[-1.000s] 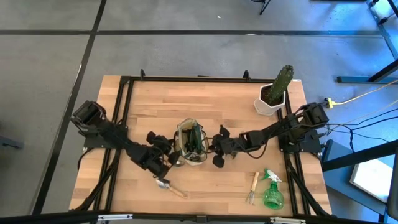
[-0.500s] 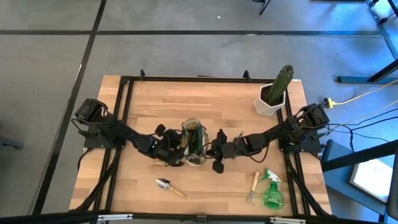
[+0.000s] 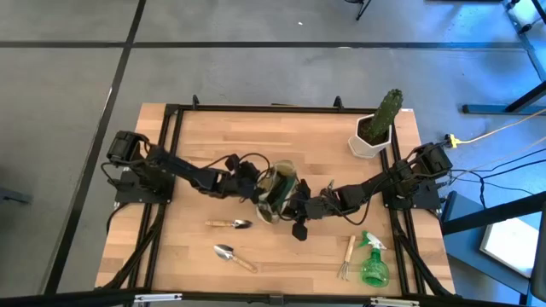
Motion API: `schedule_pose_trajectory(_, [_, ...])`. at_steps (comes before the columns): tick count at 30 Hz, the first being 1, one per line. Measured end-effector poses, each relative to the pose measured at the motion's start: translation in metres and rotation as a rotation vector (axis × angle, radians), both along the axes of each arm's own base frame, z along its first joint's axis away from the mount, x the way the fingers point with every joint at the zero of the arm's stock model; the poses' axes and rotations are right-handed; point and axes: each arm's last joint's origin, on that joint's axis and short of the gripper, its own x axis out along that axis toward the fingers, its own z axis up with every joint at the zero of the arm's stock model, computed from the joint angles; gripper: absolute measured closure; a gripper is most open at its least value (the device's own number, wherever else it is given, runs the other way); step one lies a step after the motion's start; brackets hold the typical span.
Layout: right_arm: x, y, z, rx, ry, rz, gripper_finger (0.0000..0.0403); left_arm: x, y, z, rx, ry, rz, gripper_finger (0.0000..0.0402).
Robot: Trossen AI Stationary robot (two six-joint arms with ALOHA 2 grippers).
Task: Pick & Place Garden tools in Gardening bag
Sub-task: Adjust the green gardening bag
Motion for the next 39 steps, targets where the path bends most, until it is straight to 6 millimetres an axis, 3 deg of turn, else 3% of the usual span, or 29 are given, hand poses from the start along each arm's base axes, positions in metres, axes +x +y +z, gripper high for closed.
schedule_pose_trajectory(6, [-0.002, 0.005, 0.0, 0.0, 0.0, 0.015, 0.0403, -0.006, 0.004, 0.001, 0.017, 0.036, 0.043, 0.04])
schedule_pose_trajectory(12, [-0.004, 0.008, -0.002, -0.013, 0.024, 0.029, 0.0403, -0.027, -0.009, 0.023, 0.052, 0.015, 0.111, 0.04])
schedule_pose_trajectory(19, [-0.012, 0.005, -0.004, -0.038, 0.122, 0.018, 0.0403, -0.064, -0.051, 0.049, 0.004, -0.085, 0.081, 0.04])
schedule_pose_trajectory(25, [-0.028, -0.005, 0.008, -0.104, 0.2, -0.109, 0.0403, -0.085, -0.101, 0.05, -0.044, -0.189, -0.049, 0.04])
schedule_pose_trajectory(32, [-0.037, -0.018, 0.018, -0.19, 0.194, -0.298, 0.0403, -0.078, -0.149, 0.034, -0.094, -0.291, -0.215, 0.04])
schedule_pose_trajectory(39, [-0.038, -0.04, 0.013, -0.219, 0.259, -0.434, 0.0403, -0.052, -0.165, 0.008, -0.123, -0.332, -0.299, 0.04])
